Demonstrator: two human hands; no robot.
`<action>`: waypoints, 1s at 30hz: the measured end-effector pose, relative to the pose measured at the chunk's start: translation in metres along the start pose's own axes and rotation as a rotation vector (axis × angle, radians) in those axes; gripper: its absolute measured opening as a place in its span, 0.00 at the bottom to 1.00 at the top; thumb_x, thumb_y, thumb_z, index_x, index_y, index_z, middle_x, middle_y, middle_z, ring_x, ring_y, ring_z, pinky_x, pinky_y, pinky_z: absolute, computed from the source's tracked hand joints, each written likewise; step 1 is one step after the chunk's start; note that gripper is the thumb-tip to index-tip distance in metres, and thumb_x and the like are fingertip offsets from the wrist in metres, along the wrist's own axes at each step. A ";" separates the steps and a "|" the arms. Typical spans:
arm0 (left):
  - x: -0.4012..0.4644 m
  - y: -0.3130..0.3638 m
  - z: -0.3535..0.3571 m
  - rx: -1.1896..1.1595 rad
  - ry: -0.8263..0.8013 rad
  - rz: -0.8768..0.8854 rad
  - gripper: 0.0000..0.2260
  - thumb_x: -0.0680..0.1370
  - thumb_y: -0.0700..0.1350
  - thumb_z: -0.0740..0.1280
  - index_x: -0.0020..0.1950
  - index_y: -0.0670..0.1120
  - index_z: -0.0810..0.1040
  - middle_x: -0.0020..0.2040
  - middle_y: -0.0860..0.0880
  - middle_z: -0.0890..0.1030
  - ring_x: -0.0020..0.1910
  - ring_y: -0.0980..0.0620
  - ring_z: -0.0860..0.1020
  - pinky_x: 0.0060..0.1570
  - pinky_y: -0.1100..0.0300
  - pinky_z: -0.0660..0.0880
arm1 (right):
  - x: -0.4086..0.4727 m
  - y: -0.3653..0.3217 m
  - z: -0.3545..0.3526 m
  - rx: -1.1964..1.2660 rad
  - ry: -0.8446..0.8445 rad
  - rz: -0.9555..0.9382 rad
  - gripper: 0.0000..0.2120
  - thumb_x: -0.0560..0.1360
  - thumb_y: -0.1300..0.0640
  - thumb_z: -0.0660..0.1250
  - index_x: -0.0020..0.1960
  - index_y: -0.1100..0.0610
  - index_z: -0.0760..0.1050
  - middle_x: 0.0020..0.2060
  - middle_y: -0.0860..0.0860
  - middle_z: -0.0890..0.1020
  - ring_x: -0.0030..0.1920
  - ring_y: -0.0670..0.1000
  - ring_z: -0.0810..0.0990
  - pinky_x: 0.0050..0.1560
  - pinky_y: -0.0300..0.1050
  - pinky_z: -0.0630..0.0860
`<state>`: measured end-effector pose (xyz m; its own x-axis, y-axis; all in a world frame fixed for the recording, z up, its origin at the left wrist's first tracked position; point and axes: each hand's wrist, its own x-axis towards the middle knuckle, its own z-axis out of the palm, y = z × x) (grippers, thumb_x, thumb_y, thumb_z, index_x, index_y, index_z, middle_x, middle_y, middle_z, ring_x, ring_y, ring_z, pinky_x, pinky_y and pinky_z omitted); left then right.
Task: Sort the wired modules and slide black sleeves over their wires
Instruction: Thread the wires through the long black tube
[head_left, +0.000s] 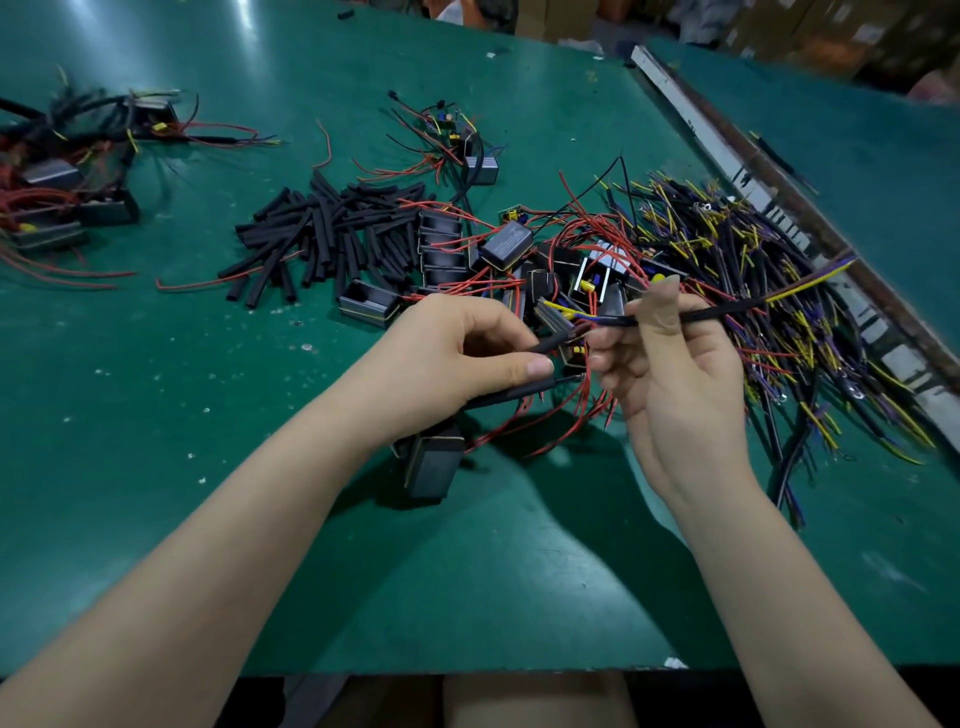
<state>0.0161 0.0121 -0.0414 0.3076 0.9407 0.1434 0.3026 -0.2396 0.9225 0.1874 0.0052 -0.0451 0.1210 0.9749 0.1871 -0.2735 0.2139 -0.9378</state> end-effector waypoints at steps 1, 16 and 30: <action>0.000 0.001 0.000 -0.033 -0.007 0.003 0.04 0.71 0.45 0.74 0.38 0.51 0.81 0.32 0.56 0.79 0.31 0.62 0.73 0.36 0.68 0.71 | 0.001 -0.001 -0.001 0.036 -0.001 0.038 0.11 0.72 0.46 0.64 0.43 0.54 0.70 0.30 0.51 0.82 0.28 0.46 0.78 0.29 0.35 0.72; 0.000 -0.001 0.004 -0.222 0.062 -0.060 0.07 0.67 0.44 0.75 0.37 0.47 0.78 0.29 0.58 0.78 0.29 0.64 0.73 0.32 0.72 0.70 | 0.002 -0.001 -0.003 0.057 -0.080 0.174 0.12 0.70 0.44 0.64 0.44 0.53 0.72 0.36 0.53 0.84 0.32 0.46 0.79 0.31 0.34 0.69; 0.000 -0.003 0.010 -0.167 0.049 0.021 0.05 0.72 0.47 0.72 0.37 0.53 0.79 0.35 0.55 0.79 0.34 0.58 0.73 0.36 0.66 0.69 | -0.003 0.002 -0.002 -0.114 -0.060 -0.048 0.08 0.72 0.48 0.65 0.45 0.52 0.75 0.34 0.50 0.84 0.34 0.45 0.79 0.33 0.34 0.70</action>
<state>0.0243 0.0106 -0.0481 0.2662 0.9475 0.1769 0.1408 -0.2198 0.9653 0.1884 0.0025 -0.0481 0.0734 0.9665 0.2460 -0.1583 0.2549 -0.9539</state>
